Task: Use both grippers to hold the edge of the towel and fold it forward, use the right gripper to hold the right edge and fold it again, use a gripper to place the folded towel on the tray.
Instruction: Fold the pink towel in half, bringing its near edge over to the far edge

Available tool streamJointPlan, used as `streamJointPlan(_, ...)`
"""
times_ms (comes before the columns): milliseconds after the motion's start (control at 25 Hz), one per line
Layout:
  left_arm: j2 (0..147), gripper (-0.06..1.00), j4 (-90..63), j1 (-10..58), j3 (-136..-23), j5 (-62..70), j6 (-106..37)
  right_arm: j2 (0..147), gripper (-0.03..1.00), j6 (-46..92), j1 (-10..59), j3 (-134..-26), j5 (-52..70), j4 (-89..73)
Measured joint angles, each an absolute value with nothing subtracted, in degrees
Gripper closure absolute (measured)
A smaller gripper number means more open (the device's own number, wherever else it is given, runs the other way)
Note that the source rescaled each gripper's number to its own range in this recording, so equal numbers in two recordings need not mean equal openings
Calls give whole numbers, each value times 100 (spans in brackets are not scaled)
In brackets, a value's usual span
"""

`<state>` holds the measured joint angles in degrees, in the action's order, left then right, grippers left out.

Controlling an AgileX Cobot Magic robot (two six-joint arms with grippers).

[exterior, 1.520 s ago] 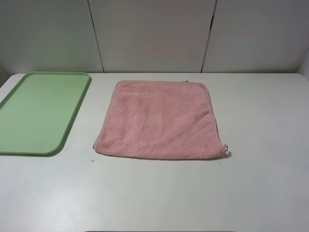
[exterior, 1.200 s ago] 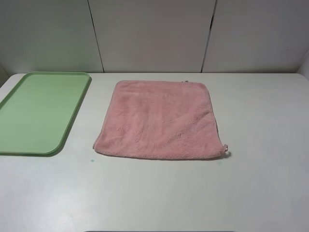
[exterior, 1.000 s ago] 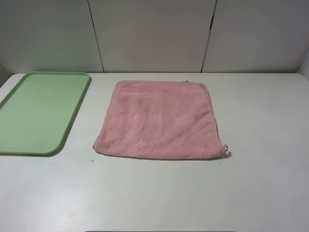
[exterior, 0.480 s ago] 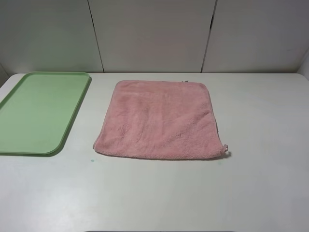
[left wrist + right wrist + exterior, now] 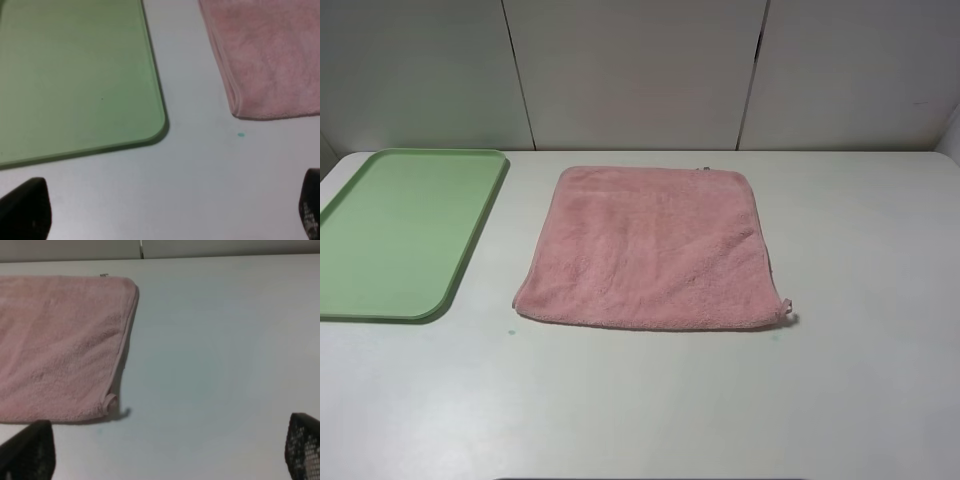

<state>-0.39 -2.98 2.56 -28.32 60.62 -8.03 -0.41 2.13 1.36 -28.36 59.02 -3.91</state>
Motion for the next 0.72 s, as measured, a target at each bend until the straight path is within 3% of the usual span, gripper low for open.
streamJointPlan(320,137,-6,-659,256,-3118,6163,-803,168,-3,213,136,-3042,5908,-457)
streamJointPlan(720,2222,-5,-692,256,-4067,6176,-1753,2135,-3,586,364,-3414,5555,-497)
